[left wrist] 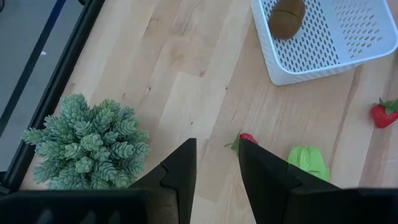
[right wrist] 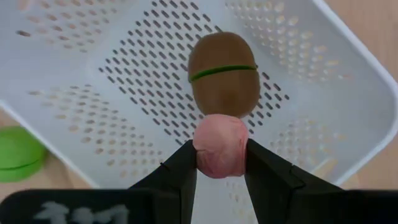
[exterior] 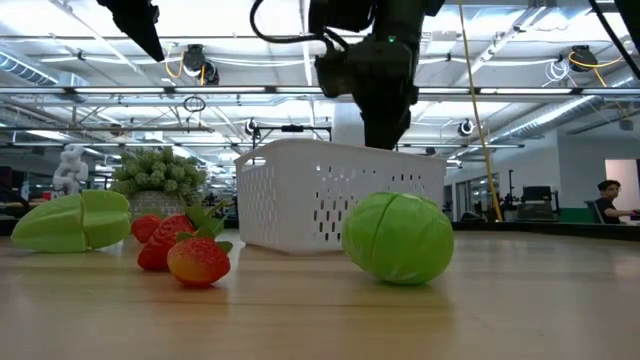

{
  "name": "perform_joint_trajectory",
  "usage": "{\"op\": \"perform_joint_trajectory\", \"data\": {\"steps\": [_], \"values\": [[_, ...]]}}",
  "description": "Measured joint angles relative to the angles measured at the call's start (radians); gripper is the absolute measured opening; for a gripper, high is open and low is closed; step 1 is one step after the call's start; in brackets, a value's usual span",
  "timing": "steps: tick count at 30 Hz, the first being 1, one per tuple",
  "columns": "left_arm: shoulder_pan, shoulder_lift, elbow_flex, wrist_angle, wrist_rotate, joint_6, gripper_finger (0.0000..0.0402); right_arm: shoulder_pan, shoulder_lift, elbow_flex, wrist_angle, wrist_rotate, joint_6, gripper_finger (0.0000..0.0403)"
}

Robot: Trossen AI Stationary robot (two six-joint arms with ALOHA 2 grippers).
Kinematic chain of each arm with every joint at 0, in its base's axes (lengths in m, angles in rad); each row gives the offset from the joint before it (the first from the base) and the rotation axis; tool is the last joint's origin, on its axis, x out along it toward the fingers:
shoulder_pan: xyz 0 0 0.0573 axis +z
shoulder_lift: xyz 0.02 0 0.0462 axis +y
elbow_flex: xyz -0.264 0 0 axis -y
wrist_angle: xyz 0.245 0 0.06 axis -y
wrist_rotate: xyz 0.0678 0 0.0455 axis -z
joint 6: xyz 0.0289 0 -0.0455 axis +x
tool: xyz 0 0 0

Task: Pick and placing Produce into tupperware
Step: Put the top peach into the white bin

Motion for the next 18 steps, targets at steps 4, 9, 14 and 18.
{"op": "perform_joint_trajectory", "data": {"steps": [4,9,14,18], "values": [[0.000,0.000,0.000,0.004,0.000,0.000,0.0124,-0.012,0.009,-0.005,0.002,-0.002,-0.011,0.0109],[0.000,0.000,0.000,0.004,0.000,0.000,0.0124,-0.033,0.009,-0.038,0.003,-0.008,-0.005,0.0109],[0.000,0.000,0.000,0.004,0.000,0.000,0.0124,-0.049,0.006,-0.073,0.025,-0.042,-0.004,0.0109],[0.000,0.000,0.000,0.004,0.000,0.000,0.0124,-0.058,0.007,-0.103,0.048,-0.066,-0.003,0.0109]]}}
